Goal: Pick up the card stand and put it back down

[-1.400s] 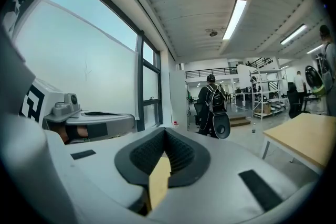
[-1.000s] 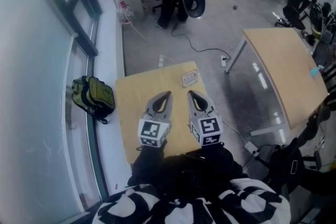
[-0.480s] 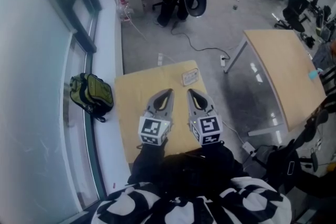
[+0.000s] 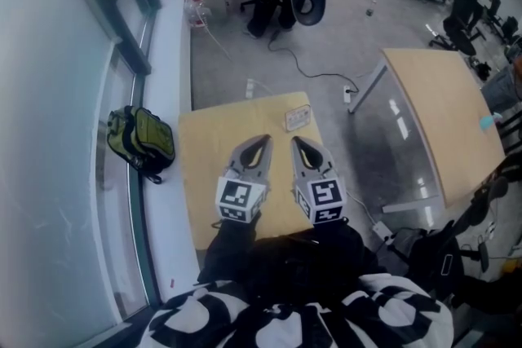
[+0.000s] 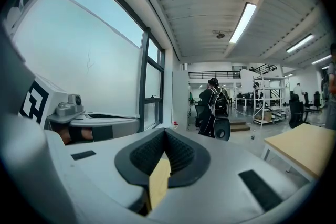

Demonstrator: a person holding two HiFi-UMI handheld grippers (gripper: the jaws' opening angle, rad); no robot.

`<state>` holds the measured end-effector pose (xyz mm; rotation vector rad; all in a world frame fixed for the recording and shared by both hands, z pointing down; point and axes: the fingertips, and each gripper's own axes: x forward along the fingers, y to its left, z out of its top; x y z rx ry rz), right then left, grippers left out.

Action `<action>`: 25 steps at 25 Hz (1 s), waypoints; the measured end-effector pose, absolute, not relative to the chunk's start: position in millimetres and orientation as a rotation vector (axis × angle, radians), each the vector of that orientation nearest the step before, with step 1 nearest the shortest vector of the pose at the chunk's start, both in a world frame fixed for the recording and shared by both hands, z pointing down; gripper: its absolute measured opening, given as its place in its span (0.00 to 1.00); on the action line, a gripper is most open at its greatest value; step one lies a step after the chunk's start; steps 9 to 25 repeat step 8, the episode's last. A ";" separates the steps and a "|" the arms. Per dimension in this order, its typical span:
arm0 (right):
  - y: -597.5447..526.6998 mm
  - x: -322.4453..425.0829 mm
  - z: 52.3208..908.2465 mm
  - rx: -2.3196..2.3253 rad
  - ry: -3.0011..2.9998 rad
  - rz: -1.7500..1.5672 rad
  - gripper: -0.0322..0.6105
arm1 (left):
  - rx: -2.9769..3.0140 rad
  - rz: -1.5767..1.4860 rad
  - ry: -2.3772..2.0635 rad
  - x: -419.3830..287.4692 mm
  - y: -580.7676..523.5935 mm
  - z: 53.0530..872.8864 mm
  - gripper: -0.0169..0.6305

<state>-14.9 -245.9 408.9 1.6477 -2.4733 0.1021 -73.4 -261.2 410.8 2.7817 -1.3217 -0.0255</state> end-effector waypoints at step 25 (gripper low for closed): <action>-242.4 -10.3 411.2 1.652 -2.465 0.116 0.08 | 2.777 -0.012 -1.303 -68.4 -260.1 415.7 0.03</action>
